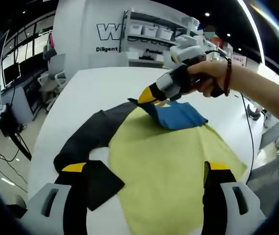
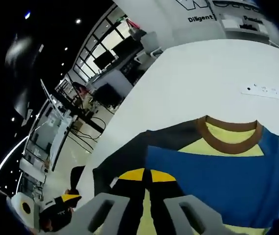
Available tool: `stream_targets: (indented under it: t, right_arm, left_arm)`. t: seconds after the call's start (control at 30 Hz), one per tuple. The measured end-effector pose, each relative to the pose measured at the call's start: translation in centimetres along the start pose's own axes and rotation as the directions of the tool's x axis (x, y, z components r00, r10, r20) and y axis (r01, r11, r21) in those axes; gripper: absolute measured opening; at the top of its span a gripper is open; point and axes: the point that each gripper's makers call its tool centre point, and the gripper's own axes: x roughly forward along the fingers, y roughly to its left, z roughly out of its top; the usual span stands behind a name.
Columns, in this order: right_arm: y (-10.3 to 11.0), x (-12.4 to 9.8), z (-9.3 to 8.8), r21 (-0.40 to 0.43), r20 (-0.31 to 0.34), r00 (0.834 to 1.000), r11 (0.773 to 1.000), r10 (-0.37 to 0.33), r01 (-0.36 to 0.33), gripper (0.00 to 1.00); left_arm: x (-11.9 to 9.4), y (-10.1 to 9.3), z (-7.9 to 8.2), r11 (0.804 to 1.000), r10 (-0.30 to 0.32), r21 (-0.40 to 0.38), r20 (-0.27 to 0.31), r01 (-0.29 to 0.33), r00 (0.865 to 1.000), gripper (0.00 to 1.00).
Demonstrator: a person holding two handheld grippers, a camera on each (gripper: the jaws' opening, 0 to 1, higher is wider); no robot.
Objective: Fold the garment on the visible template until the final outline fits inside the template.
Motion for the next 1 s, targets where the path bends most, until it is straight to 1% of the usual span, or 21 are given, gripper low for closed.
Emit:
stream_targets:
  t: [0.07,0.1,0.13,0.17,0.2,0.23,0.27,0.3,0.33,0.37,0.43,0.5,0.53,0.6,0.67,0.73,0.8,0.83,0.87,0.9,1.0]
  right_arm:
    - [0.1,0.1,-0.1,-0.008,-0.005,1.0,1.0,0.004,-0.004,0.0]
    - [0.3,0.2,-0.4,-0.031,-0.016,1.0,0.999,0.014,-0.014,0.0]
    - [0.5,0.3,-0.6,-0.055,-0.028,0.999,0.998,0.022,-0.024,0.06]
    - [0.4,0.4,-0.8,-0.08,-0.034,0.999,0.997,0.016,-0.019,0.15]
    - [0.5,0.4,-0.7,-0.102,-0.024,1.0,0.995,0.015,-0.017,0.27]
    - [0.8,0.5,-0.5,-0.124,-0.006,1.0,0.992,0.031,-0.031,0.34]
    - [1.2,-0.1,-0.5,-0.129,-0.002,0.999,0.991,0.046,-0.046,0.38]
    - [1.6,-0.6,-0.5,-0.134,0.001,0.998,0.989,0.061,-0.06,0.39]
    - [1.6,-1.2,0.0,-0.164,0.028,0.997,0.984,0.071,-0.066,0.38]
    - [1.3,-1.8,0.1,-0.168,0.027,0.998,0.984,0.065,-0.06,0.38]
    - [-0.1,-3.5,1.2,-0.212,0.07,0.997,0.977,0.018,-0.003,0.41]
    - [-0.4,-4.1,1.5,-0.224,0.084,0.996,0.974,0.011,0.008,0.47]
    - [-0.8,-4.9,1.8,-0.23,0.099,0.995,0.973,0.006,0.017,0.49]
    - [-1.2,-5.6,2.0,-0.233,0.113,0.994,0.972,-0.001,0.027,0.52]
    - [-2.0,-6.5,2.4,-0.238,0.141,0.99,0.97,-0.015,0.049,0.55]
    - [-2.9,-7.4,2.4,-0.238,0.157,0.987,0.968,-0.036,0.073,0.6]
    - [-4.1,-8.3,2.3,-0.24,0.177,0.981,0.964,-0.074,0.116,0.63]
    - [-4.8,-9.0,2.1,-0.237,0.186,0.978,0.962,-0.093,0.136,0.63]
    - [-5.0,-9.2,2.1,-0.235,0.189,0.977,0.962,-0.097,0.141,0.62]
    - [-5.9,-10.1,1.9,-0.222,0.21,0.971,0.962,-0.114,0.161,0.62]
    - [-7.5,-11.4,1.2,-0.19,0.229,0.962,0.962,-0.152,0.197,0.61]
  left_arm:
    - [0.0,0.0,0.0,1.0,0.0,0.0,-0.002,0.0,1.0,0.99]
    - [0.1,0.0,0.0,1.0,-0.001,0.001,-0.003,0.001,1.0,0.99]
    - [0.1,0.0,-0.1,1.0,-0.002,0.002,-0.005,0.002,1.0,0.99]
    - [0.2,-0.1,-0.2,1.0,-0.004,0.001,-0.014,0.004,1.0,0.99]
    - [0.2,-0.1,-0.2,1.0,-0.004,0.002,-0.014,0.004,1.0,0.99]
    - [0.2,-0.1,-0.2,1.0,-0.004,0.002,-0.015,0.004,1.0,0.99]
    - [0.2,-0.1,-0.2,1.0,-0.005,0.003,-0.015,0.005,1.0,0.99]
    - [0.3,-0.1,-0.2,1.0,-0.005,0.003,-0.017,0.005,1.0,0.99]
    - [0.2,-0.2,0.0,1.0,-0.005,-0.003,-0.01,0.005,1.0,0.99]
    - [0.2,-0.2,0.0,1.0,-0.005,-0.003,-0.006,0.005,1.0,0.99]
    - [0.2,-0.3,0.1,1.0,-0.004,-0.001,-0.005,0.004,1.0,0.99]
    - [0.2,-0.3,0.1,1.0,-0.003,0.002,-0.006,0.003,1.0,0.99]
    - [0.1,-0.5,0.5,1.0,-0.006,0.008,0.01,0.006,1.0,0.99]
    - [0.1,-0.6,0.7,1.0,-0.002,0.021,0.018,0.002,1.0,0.99]
    - [0.0,-0.6,0.9,0.999,0.006,0.033,0.029,-0.007,1.0,0.99]
    - [-0.1,-0.7,1.1,0.999,0.003,0.034,0.037,-0.004,0.999,0.99]
    - [-0.1,-0.6,1.1,0.999,0.007,0.031,0.04,-0.009,0.999,0.99]
    - [-0.1,-0.7,1.0,1.0,0.007,0.029,0.036,-0.008,0.999,0.99]
    - [-0.2,-0.7,1.0,1.0,0.008,0.027,0.035,-0.009,0.999,0.99]
    - [-0.2,-0.8,1.0,1.0,0.011,0.029,0.034,-0.012,0.999,0.99]
    - [-0.3,-0.8,0.9,0.999,0.013,0.029,0.034,-0.014,0.999,0.99]
